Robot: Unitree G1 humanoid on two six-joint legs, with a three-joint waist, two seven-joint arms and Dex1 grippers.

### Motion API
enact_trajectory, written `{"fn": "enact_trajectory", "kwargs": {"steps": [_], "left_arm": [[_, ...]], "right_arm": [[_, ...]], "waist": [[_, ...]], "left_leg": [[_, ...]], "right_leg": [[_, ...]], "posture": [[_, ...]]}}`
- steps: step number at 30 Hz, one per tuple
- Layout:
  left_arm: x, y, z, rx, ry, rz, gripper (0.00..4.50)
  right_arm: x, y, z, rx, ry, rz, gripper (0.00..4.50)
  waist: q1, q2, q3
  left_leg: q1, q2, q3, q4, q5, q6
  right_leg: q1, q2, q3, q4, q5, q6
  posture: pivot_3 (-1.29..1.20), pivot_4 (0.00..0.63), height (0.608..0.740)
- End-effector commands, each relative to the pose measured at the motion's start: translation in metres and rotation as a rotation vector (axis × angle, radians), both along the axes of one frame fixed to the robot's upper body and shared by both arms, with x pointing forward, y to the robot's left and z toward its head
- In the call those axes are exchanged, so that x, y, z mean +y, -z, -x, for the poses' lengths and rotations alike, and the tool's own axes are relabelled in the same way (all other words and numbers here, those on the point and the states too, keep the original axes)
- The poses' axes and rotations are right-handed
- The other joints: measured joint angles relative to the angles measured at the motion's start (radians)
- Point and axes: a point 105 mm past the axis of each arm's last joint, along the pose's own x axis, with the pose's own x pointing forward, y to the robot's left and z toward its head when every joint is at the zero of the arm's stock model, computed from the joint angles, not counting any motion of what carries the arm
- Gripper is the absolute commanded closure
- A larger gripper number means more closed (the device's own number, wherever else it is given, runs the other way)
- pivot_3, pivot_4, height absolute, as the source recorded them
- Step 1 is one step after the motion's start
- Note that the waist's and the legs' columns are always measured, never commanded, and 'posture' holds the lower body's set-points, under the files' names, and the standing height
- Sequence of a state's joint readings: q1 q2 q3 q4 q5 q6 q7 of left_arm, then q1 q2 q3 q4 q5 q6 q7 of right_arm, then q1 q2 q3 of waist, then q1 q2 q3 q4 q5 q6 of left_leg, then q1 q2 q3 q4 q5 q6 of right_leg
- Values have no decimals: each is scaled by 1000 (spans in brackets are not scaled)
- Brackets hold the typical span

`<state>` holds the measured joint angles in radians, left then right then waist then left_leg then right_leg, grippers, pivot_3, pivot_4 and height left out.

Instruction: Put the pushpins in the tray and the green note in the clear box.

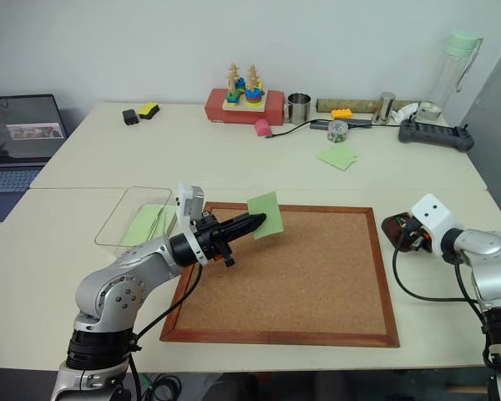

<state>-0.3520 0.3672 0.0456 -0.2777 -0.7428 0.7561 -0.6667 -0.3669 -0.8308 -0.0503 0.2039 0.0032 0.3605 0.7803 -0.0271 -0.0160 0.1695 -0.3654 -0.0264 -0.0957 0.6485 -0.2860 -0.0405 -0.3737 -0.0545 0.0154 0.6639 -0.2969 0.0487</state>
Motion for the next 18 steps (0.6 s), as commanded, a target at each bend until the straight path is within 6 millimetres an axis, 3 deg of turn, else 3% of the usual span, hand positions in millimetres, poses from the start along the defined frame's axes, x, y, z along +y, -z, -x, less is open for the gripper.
{"fn": "enact_trajectory", "kwargs": {"steps": [1, 3, 11, 18], "left_arm": [[-3, -7, 3, -41, 15, 7, 4500], [-3, -7, 3, -41, 14, 6, 4500], [-3, -7, 3, -44, 15, 5, 4500], [9, -12, 3, -60, -16, -5, 4500]], "right_arm": [[-4, -16, -2, -47, 2, 14, 1854], [-4, -18, -3, -49, 5, 6, 1441], [-5, -20, -3, -57, 2, 5, 1441], [15, -58, 4, -103, -128, -49, 1441]], "waist": [[0, 0, 0], [0, 0, 0], [0, 0, 0], [-1, 0, 0]], "left_leg": [[0, 0, 0, 0, 0, 0], [0, 0, 0, 0, 0, 0], [0, 0, 0, 0, 0, 0], [0, 0, 0, 0, 0, 0]], "right_leg": [[0, 0, 0, 0, 0, 0], [0, 0, 0, 0, 0, 0], [0, 0, 0, 0, 0, 0], [0, 0, 0, 0, 0, 0]], "posture": [[0, 150, 740], [0, 150, 740], [0, 150, 740], [0, 150, 740]]}}
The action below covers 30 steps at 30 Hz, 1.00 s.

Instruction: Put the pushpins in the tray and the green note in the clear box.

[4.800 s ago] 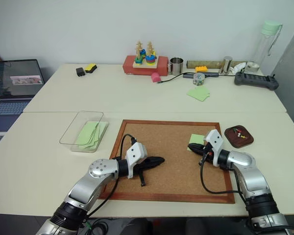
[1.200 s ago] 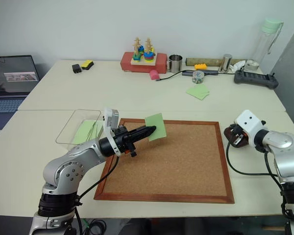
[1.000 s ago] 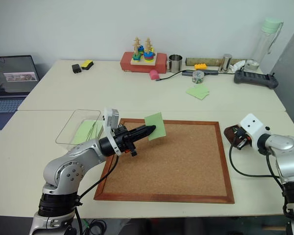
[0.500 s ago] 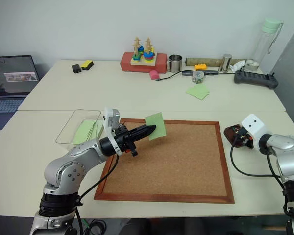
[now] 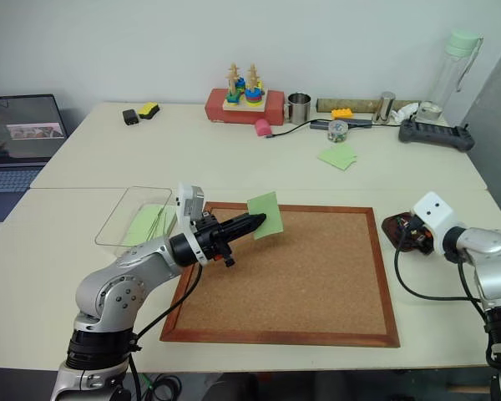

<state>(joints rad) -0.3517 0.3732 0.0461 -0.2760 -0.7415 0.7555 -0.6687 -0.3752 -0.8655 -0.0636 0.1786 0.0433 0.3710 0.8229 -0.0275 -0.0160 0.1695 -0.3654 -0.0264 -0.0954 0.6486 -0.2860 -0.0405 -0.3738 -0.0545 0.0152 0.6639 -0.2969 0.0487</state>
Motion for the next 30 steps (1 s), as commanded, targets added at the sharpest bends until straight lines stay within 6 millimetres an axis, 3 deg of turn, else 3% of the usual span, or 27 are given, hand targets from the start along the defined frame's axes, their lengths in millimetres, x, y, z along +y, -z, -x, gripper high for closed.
{"fn": "enact_trajectory", "kwargs": {"steps": [1, 6, 8, 12, 16, 20, 25, 30], "left_arm": [[11, -14, 3, -65, -24, -2, 4500], [37, -23, 2, -97, -128, -34, 4500], [63, -26, -4, -119, -251, -68, 4500], [119, -39, -12, -186, -500, -128, 4500], [169, -52, -14, -232, -723, -164, 4500], [207, -41, -17, -199, -889, -307, 4500], [211, -23, -28, -141, -912, -393, 4500], [207, -17, -36, -121, -911, -409, 3813]], "right_arm": [[23, -49, 5, -97, -143, -51, 1441], [101, -74, 31, -95, -514, -241, 1441], [142, -86, 44, -97, -694, -303, 1441], [187, -103, 50, -104, -882, -339, 1441], [208, -106, 54, -77, -971, -341, 1441], [218, -104, 51, -70, -996, -339, 1441], [218, -100, 50, -51, -996, -346, 1441], [218, -99, 52, -45, -995, -348, 1420]], "waist": [[-1, 0, 0], [-5, 0, 0], [-6, 0, 0], [-4, 0, 1], [9, -1, 2], [15, -1, 2], [22, -1, 2], [22, -2, 2]], "left_leg": [[0, 0, 0, 0, 0, 0], [0, 2, -1, -1, 0, 0], [0, 3, -1, -1, 0, 0], [1, 3, -2, -1, 0, 0], [-1, 2, -5, 0, 0, 0], [-2, 1, -4, -1, 0, 0], [-8, 2, -5, 0, 0, 0], [-15, 2, -6, 2, 1, -1]], "right_leg": [[0, 0, 0, 0, 0, 0], [0, 0, 0, 0, 0, 0], [0, 0, 0, 0, 0, 0], [-1, 0, 0, 1, 1, -1], [0, 0, -2, -1, 1, -1], [-3, -1, -1, -2, 1, -1], [-9, -1, -1, 0, 1, -2], [-16, -1, -2, 2, 2, -3]], "posture": [[0, 150, 740], [0, 150, 740], [0, 150, 740], [0, 150, 740], [0, 150, 740], [0, 150, 740], [0, 150, 740], [0, 150, 740]]}}
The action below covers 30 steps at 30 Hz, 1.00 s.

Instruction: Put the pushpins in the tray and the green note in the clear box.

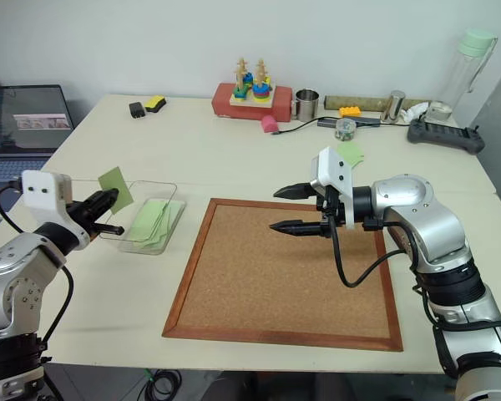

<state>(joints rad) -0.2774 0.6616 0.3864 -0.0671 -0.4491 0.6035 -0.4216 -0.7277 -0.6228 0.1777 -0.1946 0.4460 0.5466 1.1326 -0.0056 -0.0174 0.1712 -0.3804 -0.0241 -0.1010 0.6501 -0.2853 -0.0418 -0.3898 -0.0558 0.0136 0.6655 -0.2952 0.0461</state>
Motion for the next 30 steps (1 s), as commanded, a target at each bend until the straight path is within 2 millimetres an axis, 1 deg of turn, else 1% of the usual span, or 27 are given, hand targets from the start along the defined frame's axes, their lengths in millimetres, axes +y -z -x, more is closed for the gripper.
{"fn": "enact_trajectory", "kwargs": {"steps": [1, 2, 4, 5, 6, 8, 10, 13, 17, 19, 20, 21, 22, 23, 27, 29, 30], "left_arm": [[5, -11, -4, -38, -40, -63, 3702], [7, -11, -5, -37, -55, -73, 3427], [10, -11, -6, -37, -65, -80, 3092], [10, -12, -6, -38, -66, -83, 3031], [10, -12, -7, -39, -67, -85, 2760], [10, -13, -7, -43, -65, -85, 2408], [10, -14, -7, -46, -62, -89, 2088], [9, -15, -5, -48, -56, -94, 1447], [8, -14, -3, -41, -45, -93, 819], [7, -12, -2, -34, -33, -84, 436], [6, -12, -2, -33, -29, -86, 382], [5, -13, -2, -34, -18, -84, 280], [4, -13, -1, -35, -8, -82, 87], [2, -15, -1, -39, 3, -83, 29], [-17, -29, 8, -91, 141, -99, 29], [-24, -38, 18, -108, 227, -130, 29], [-26, -42, 26, -103, 281, -169, 29]], "right_arm": [[-2, -7, 5, -31, -1, -6, 1420], [-5, -6, 4, -27, 9, -2, 1420], [-10, -4, 2, -24, 32, 5, 1420], [-11, -3, 1, -24, 40, 8, 1420], [-12, -3, 0, -24, 44, 10, 1420], [-15, -2, -1, -24, 57, 13, 1420], [-16, -1, -2, -24, 65, 14, 1420], [-19, -1, -3, -24, 77, 16, 1420], [-20, -1, -4, -28, 88, 16, 1420], [-20, -1, -5, -30, 93, 15, 1420], [-21, -1, -6, -31, 95, 14, 1420], [-21, -1, -6, -32, 97, 13, 1420], [-21, -1, -6, -33, 99, 12, 1420], [-22, -2, -7, -35, 102, 10, 1420], [-27, -6, -6, -43, 116, -1, 1420], [-36, -8, -3, -44, 121, 1, 1420], [-45, -7, -2, -46, 141, 15, 1420]], "waist": [[-1, 0, 0], [-1, 0, 0], [-2, 0, 0], [-2, 0, 0], [-2, 0, 0], [-2, 0, 0], [-2, 0, 0], [-2, 0, 0], [-2, 0, 0], [-2, 0, 0], [-2, 0, 0], [-2, 0, 0], [-2, 0, 0], [-2, 0, 0], [-2, 0, 0], [-2, 0, 0], [-2, 0, 0]], "left_leg": [[0, 0, 0, 0, 0, 0], [0, 0, 0, 0, 0, 0], [0, 0, 0, 0, 0, 0], [0, 0, 0, 0, 0, 0], [0, 0, 0, 0, 0, 0], [0, 0, 0, 0, 0, 0], [0, 0, 0, 0, 0, 0], [0, 0, 0, 0, 0, 0], [0, 0, 0, 0, 0, 0], [0, 0, 0, 0, 0, 0], [0, 0, 0, 0, 0, 0], [0, 0, 0, 0, 0, 0], [0, 0, 0, 0, 0, 0], [0, 0, 0, 1, 0, 0], [0, 0, 0, 1, 0, 0], [-1, 0, 0, 1, 0, 0], [-1, 0, 0, 1, 0, 0]], "right_leg": [[0, 0, 0, 0, 0, 0], [0, 0, 0, 0, 0, 0], [0, 0, 0, 0, 0, 0], [0, 0, 0, 0, 0, 0], [0, 0, 0, 0, 0, 0], [0, 0, 0, 0, 0, 0], [0, 0, 0, 0, 0, 0], [0, 0, 0, 0, 0, 0], [0, 0, 0, 0, 0, 0], [0, 0, 0, 0, 0, 0], [0, 0, 0, 0, 0, 0], [0, 0, 0, 0, 0, 0], [0, 0, 0, 0, 0, 0], [0, 0, 0, 0, 0, 0], [0, 0, 0, 0, 0, 0], [0, 0, 0, 0, 0, 0], [0, 0, 0, -1, 0, 0]], "posture": [[0, 150, 740], [0, 150, 740], [0, 150, 740], [0, 150, 740], [0, 150, 740], [0, 150, 740], [0, 150, 740], [0, 150, 740], [0, 150, 740], [0, 150, 740], [0, 150, 740], [0, 150, 740], [0, 150, 740], [0, 150, 740], [0, 150, 740], [0, 150, 740], [0, 150, 740]]}}
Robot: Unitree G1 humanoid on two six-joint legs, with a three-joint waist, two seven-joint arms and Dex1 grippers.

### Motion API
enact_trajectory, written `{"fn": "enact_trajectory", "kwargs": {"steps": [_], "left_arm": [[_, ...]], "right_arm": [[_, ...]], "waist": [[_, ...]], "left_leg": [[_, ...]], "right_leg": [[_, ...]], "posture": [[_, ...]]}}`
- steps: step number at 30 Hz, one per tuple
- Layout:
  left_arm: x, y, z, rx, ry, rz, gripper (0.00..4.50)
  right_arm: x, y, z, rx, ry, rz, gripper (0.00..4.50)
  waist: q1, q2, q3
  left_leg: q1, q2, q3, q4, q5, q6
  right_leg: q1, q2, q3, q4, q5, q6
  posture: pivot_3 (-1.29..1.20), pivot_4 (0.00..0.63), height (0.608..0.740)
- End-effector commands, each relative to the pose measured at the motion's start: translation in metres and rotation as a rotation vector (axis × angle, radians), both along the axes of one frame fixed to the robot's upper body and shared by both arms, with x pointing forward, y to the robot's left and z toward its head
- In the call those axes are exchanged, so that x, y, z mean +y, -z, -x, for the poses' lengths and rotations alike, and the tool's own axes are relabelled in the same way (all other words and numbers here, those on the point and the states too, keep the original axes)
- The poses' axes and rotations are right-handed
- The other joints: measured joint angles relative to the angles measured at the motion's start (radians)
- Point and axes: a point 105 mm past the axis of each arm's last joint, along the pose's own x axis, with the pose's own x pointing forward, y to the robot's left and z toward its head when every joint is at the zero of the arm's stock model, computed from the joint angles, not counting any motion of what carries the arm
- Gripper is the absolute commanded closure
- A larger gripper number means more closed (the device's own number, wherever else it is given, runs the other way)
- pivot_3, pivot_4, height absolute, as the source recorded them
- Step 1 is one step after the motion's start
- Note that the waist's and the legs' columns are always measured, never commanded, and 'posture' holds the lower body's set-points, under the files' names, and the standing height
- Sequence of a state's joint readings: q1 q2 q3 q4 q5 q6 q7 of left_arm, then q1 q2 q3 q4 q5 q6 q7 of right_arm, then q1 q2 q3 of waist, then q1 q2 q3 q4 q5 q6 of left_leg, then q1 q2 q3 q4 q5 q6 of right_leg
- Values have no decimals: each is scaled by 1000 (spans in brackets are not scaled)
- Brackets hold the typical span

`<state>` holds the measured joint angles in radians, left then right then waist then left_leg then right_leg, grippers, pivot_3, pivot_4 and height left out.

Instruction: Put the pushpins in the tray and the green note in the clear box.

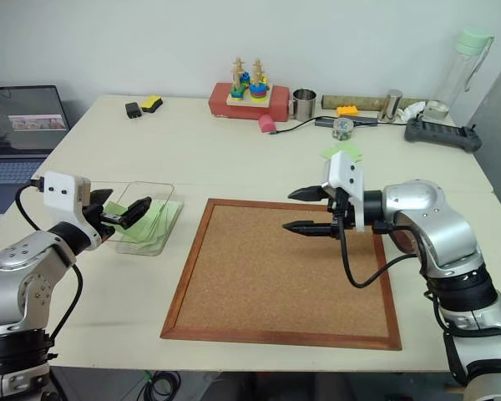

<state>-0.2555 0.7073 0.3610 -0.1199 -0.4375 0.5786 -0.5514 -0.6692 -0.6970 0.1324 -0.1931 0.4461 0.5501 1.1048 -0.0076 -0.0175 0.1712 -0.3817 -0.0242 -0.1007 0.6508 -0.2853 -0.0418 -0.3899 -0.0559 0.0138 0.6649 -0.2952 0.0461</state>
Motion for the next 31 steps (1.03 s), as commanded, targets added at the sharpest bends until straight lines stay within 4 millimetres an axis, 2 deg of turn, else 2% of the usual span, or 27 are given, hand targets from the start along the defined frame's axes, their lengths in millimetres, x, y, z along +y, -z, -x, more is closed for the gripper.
{"fn": "enact_trajectory", "kwargs": {"steps": [1, 4, 7, 10, 11, 16, 23, 31], "left_arm": [[-10, -35, 27, -70, 181, -116, 29], [-2, -32, 48, 31, 259, -239, 29], [5, -35, 66, 100, 339, -307, 0], [21, -37, 72, 140, 331, -359, 0], [27, -36, 74, 153, 319, -373, 0], [42, -19, 86, 210, 281, -368, 0], [54, -1, 95, 245, 223, -304, 0], [63, -3, 96, 230, 179, -270, 0]], "right_arm": [[-28, -13, 6, -59, 46, 12, 1420], [-61, -6, 8, -45, 141, 92, 1420], [-92, 2, 13, -17, 216, 183, 970], [-116, 1, 17, -16, 300, 222, 167], [-125, 1, 19, -16, 323, 235, 46], [-161, 18, 38, 32, 423, 312, 46], [-190, 36, 43, 65, 544, 318, 46], [-198, 31, 38, 45, 571, 315, 46]], "waist": [[0, 0, 0], [0, 1, 0], [1, 2, 1], [0, 3, 1], [0, 3, 1], [0, 3, 1], [-2, 3, 1], [-2, 3, 1]], "left_leg": [[0, 0, 0, 0, 0, 0], [0, 1, 0, -1, 0, 0], [1, 0, 3, -2, -1, 1], [2, 1, 3, -2, -2, 4], [3, 1, 4, -2, -2, 5], [3, 1, 6, -2, -3, 5], [5, 2, 8, -1, -3, 6], [10, 2, 11, -1, -3, 6]], "right_leg": [[0, 0, 0, 0, 0, 0], [0, 0, 0, -1, 0, 0], [0, 0, 0, 0, 0, 0], [1, 1, 0, 0, 0, -1], [1, 1, 0, 1, 0, -1], [2, 1, -1, 1, 0, -1], [2, 1, 1, 2, 0, -1], [3, 1, 3, 9, 0, -2]], "posture": [[0, 150, 740], [0, 150, 740], [0, 150, 740], [0, 150, 740], [0, 150, 740], [0, 150, 740], [0, 150, 740], [0, 150, 740]]}}
